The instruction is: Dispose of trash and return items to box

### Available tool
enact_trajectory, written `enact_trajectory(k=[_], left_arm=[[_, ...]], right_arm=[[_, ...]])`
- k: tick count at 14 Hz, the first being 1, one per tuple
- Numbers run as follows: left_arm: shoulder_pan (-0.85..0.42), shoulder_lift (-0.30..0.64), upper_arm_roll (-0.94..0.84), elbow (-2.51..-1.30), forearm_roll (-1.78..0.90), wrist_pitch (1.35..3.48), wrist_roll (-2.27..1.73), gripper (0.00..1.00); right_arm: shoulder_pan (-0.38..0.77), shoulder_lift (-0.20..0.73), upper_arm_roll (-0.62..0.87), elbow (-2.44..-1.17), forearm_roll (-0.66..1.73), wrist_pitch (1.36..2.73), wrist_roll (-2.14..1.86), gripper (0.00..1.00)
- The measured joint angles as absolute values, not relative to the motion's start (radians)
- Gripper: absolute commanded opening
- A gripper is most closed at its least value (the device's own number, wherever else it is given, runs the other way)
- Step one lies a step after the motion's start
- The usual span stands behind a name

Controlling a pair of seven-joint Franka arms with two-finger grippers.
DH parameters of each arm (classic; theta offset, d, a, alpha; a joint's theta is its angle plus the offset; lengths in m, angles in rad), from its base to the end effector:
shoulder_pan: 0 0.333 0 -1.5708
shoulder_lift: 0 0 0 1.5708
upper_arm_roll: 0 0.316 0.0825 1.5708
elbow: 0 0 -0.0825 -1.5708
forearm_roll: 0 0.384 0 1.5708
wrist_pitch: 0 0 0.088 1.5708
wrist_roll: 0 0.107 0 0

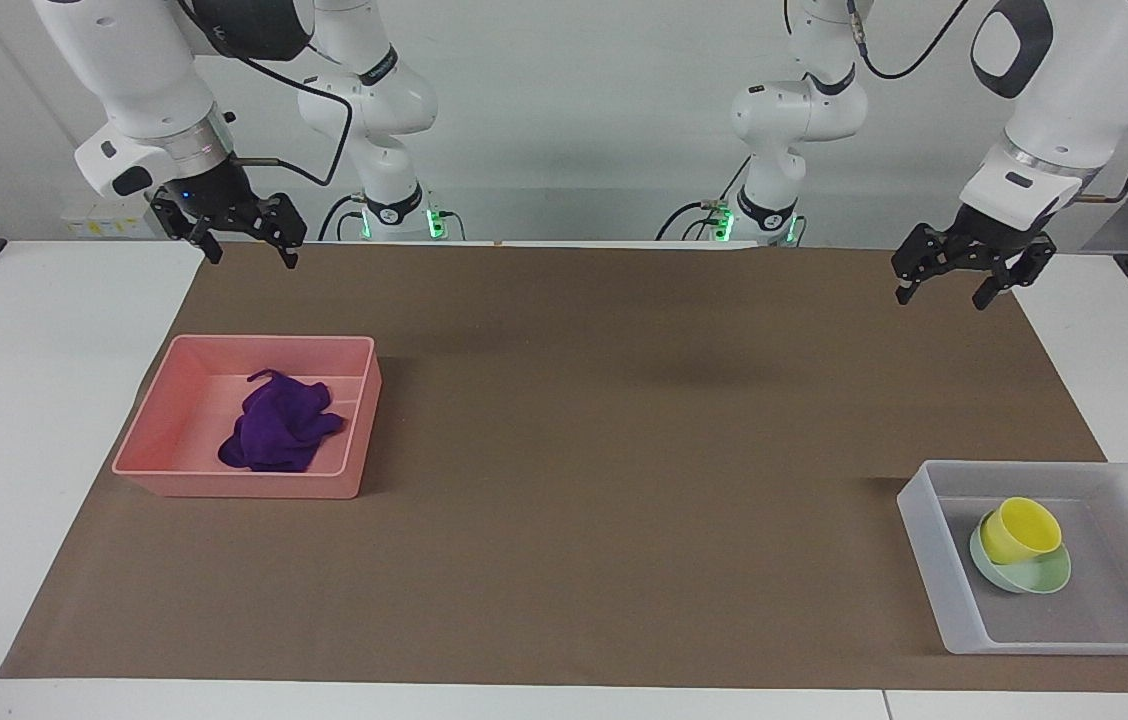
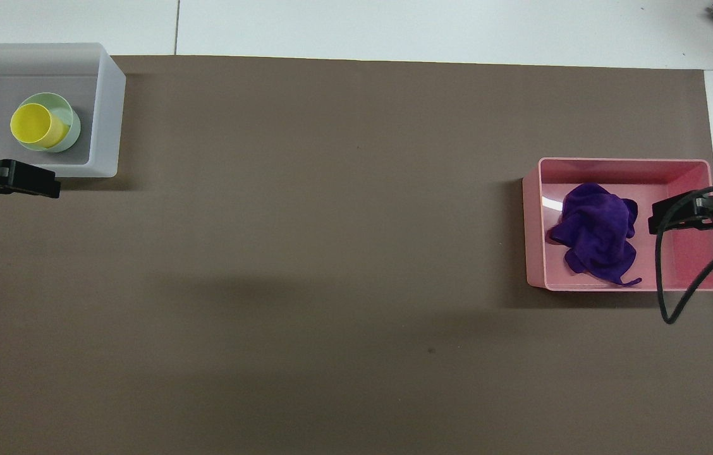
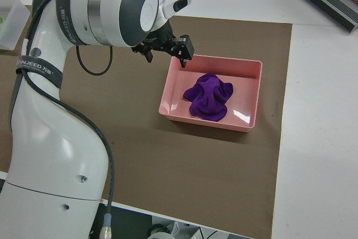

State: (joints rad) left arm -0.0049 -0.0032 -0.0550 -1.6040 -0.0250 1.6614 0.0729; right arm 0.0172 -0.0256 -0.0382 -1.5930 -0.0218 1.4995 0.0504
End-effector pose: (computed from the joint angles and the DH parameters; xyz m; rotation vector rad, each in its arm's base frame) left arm 0.5610 -0.0362 0.6188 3.1091 -0.2044 0.0947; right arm 0.5385 -0.0140 0.6221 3.1160 -0.1125 -0.1054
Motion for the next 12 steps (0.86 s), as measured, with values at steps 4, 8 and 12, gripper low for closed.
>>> enact_trajectory(k=[4,8,12], left_arm=[[-0.005,-0.003,-0.05,-1.604,-0.022,1.652,0.071,1.0],[-0.004,-0.004,-0.046,-1.604,-0.008,1.652,0.07,1.0],[-0.004,-0.005,-0.045,-1.604,-0.004,1.652,0.07,1.0]], right_arm=[[0.017,-0.027,-0.038,-1.593,-0.022,1.499,0.05,1.0],[0.017,-0.027,-0.038,-1.594,-0.022,1.499,0.05,1.0],[0.017,-0.027,-0.038,-1.594,-0.022,1.499,0.05,1.0]])
